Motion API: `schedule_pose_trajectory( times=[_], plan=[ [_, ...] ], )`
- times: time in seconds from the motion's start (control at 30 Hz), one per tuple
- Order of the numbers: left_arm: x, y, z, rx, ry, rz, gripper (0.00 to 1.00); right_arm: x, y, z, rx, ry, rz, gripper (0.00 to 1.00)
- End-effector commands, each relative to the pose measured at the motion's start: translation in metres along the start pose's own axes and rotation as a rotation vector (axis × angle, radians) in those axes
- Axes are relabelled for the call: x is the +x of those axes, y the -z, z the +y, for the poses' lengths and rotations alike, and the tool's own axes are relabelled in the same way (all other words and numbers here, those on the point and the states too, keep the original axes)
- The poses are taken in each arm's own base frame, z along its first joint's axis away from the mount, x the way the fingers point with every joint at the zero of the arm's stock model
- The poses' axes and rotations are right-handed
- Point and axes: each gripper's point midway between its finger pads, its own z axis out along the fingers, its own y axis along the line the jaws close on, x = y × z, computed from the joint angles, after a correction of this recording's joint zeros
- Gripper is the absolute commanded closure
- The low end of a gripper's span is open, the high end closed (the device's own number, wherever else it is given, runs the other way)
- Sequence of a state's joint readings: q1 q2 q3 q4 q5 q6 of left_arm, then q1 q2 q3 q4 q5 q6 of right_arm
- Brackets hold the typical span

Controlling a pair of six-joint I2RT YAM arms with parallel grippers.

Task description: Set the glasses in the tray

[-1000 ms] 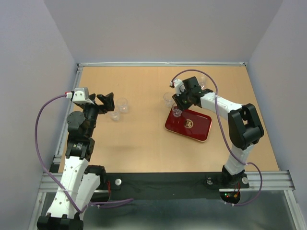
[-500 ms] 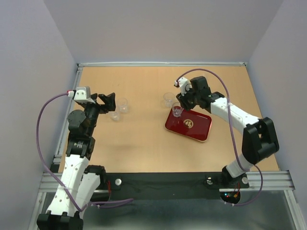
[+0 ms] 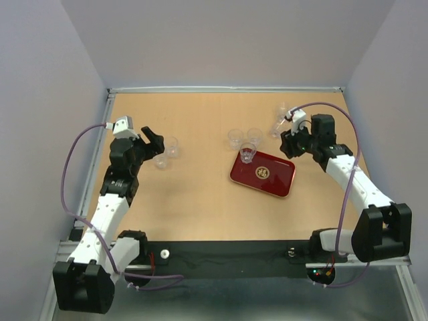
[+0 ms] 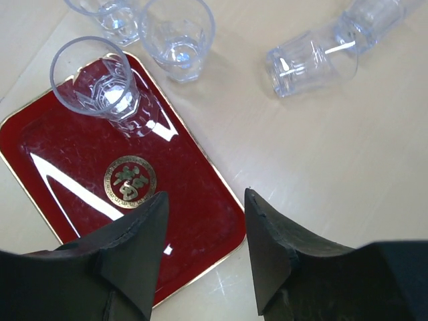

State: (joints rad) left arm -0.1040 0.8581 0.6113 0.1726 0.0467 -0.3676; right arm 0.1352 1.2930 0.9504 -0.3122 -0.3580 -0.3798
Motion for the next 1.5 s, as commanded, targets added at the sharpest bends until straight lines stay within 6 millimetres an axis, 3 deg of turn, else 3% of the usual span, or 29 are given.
schedule_pose_trajectory(
  times=[0.0,0.1,0.13,0.27,0.6,0.77,0.93,0.97,1.07,1.17,1.33,1.47],
  plan=[
    [0.008,-0.004,0.019,-0.163,0.136,0.066,0.15,-0.007,0.01,-0.019,0.067,-0.112,-0.091,0.45],
    [0.029,-0.007,0.033,-0.256,0.189,0.148,0.31,-0.003,0.016,-0.035,0.109,-0.17,-0.102,0.45],
    [0.027,-0.009,0.032,-0.269,0.227,0.151,0.4,-0.003,0.017,-0.035,0.105,-0.178,-0.108,0.45],
    [0.044,-0.015,0.046,-0.367,0.267,0.212,0.5,-0.002,0.018,-0.03,0.082,-0.189,-0.118,0.45],
    [0.085,-0.027,0.077,-0.576,0.283,0.357,0.5,0.001,0.025,-0.04,0.11,-0.207,-0.129,0.45],
    [0.101,-0.036,0.082,-0.602,0.279,0.421,0.51,0.002,0.027,-0.042,0.116,-0.21,-0.133,0.45],
    [0.113,-0.042,0.084,-0.606,0.274,0.46,0.69,0.001,0.028,-0.044,0.122,-0.214,-0.137,0.45],
    [0.115,-0.042,0.084,-0.608,0.273,0.466,0.79,0.002,0.028,-0.045,0.123,-0.214,-0.135,0.45],
    [0.115,-0.039,0.084,-0.605,0.271,0.469,0.93,0.0,0.03,-0.045,0.125,-0.214,-0.142,0.45],
    [0.112,-0.033,0.078,-0.572,0.262,0.481,1.0,0.0,0.031,-0.046,0.127,-0.216,-0.145,0.45],
    [0.096,-0.02,0.055,-0.447,0.256,0.472,1.0,0.0,0.031,-0.045,0.124,-0.216,-0.146,0.45],
    [0.096,-0.009,0.021,-0.224,0.222,0.521,1.0,-0.001,0.031,-0.045,0.122,-0.211,-0.15,0.45]
  ],
)
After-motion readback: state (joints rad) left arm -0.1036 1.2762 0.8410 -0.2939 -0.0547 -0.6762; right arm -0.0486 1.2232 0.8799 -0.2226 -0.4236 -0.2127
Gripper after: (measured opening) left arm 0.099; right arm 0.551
